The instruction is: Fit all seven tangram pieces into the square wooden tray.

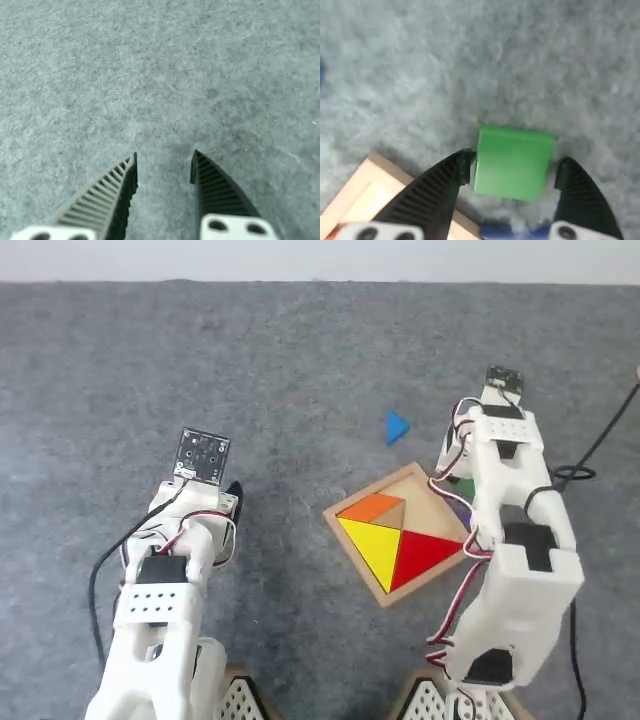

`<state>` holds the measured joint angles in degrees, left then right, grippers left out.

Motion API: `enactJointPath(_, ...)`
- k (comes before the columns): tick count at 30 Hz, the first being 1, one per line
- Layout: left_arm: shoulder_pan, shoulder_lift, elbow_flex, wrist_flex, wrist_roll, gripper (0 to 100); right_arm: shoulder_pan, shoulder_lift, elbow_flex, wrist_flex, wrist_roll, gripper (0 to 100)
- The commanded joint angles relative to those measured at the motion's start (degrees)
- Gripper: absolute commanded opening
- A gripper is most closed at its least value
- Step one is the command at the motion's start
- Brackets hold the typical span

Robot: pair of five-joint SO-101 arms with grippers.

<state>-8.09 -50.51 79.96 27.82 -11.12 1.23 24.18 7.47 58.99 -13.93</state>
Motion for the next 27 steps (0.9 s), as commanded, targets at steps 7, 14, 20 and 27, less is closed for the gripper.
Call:
enactJointPath(7,0.35,0.0,-0.57,-1.14,-0.44,17,-0.04,1.45,-3.08,-0.66,4.4,6.9)
enactJointPath(14,0.35,0.0,-0.57,-1.23,-0.44,17,-0.13,-3.3,-3.08,2.15,5.71,3.7)
enactJointPath(20,0.35,0.0,-0.57,-1.32,-0.44,17,-4.18,-16.84,0.97,7.6,7.56,2.9)
enactJointPath(27,0.35,0.0,-0.57,-1.32,-0.44,17,-15.34,-26.68,16.26,3.74,7.21,3.2)
